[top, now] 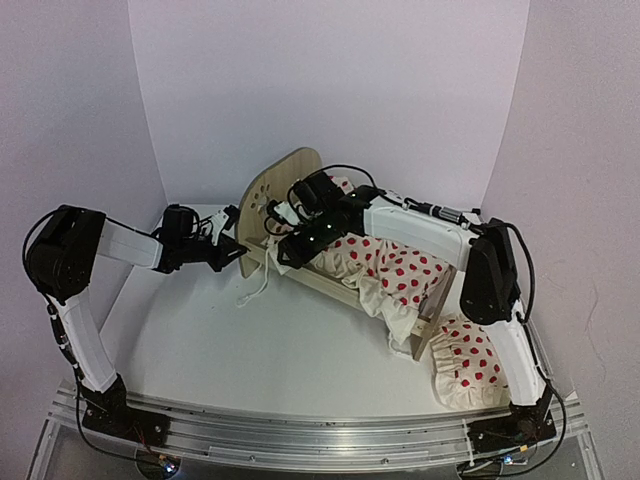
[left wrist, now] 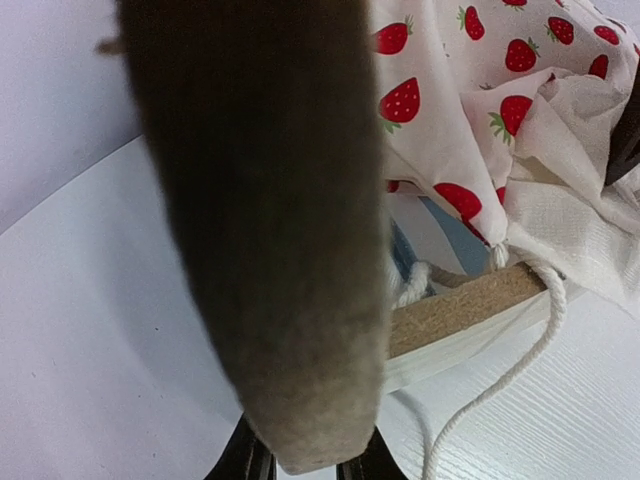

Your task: Set up the pet bed

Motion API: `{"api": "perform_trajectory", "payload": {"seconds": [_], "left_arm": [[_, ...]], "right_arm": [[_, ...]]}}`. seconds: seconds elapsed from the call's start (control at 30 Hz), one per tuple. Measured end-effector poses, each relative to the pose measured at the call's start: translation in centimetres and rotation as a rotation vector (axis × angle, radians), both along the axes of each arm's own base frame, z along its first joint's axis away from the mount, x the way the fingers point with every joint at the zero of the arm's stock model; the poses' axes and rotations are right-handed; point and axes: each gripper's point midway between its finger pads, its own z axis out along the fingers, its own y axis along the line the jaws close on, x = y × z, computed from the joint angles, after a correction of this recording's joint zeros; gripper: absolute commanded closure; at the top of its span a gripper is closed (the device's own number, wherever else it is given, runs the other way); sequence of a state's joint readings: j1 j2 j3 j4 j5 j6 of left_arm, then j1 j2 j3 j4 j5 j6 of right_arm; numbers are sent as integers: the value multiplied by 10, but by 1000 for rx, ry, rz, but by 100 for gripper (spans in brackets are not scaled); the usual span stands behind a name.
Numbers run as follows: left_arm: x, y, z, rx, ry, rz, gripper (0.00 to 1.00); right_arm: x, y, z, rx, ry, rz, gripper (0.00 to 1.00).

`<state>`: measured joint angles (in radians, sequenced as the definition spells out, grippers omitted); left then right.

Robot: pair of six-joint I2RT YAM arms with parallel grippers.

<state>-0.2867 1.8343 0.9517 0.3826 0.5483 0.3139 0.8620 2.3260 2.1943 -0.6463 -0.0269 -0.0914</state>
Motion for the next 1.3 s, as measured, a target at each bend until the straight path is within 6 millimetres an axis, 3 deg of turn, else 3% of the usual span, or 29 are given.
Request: {"api": "perform_trajectory", "payload": {"seconds": [0.17,0.3,0.43,0.57,0.6,0.7,0.73,0.87,0.9,1.0,1.2,1.3], "left_arm": [[4,-1,4,22,34,-4,100],[5,-2,9,40,44,-8,100],[1,-3,11,63,63,-2,100],[-1,-2,9,71,75,3,100],[-1,-2,9,70,76,5,100],[0,0,9,75,78,16,100],[0,0,9,74,80,18,97],[1,1,9,63,98,41,59],[1,1,10,51,111,48,55],[-6,-5,31,-3,121,49,50],[-47,-4,108,-103,-54,38,64],[-71,-15,115,-129,-70,8,65]], "right_arm": [[0,-10,-21,-85,34,3,37],[3,-4,-32,-100,53,21,35],[8,1,-56,-125,70,21,57],[14,-1,-58,-139,52,16,95],[12,1,-57,-134,55,30,100],[10,4,-56,-134,44,46,100],[9,4,-56,-133,48,43,100],[10,6,-54,-114,55,36,100],[10,6,-54,-108,56,33,100],[8,2,-57,-91,73,29,100],[11,-11,-49,-67,85,4,100],[16,-16,-48,-64,87,-18,100]]}}
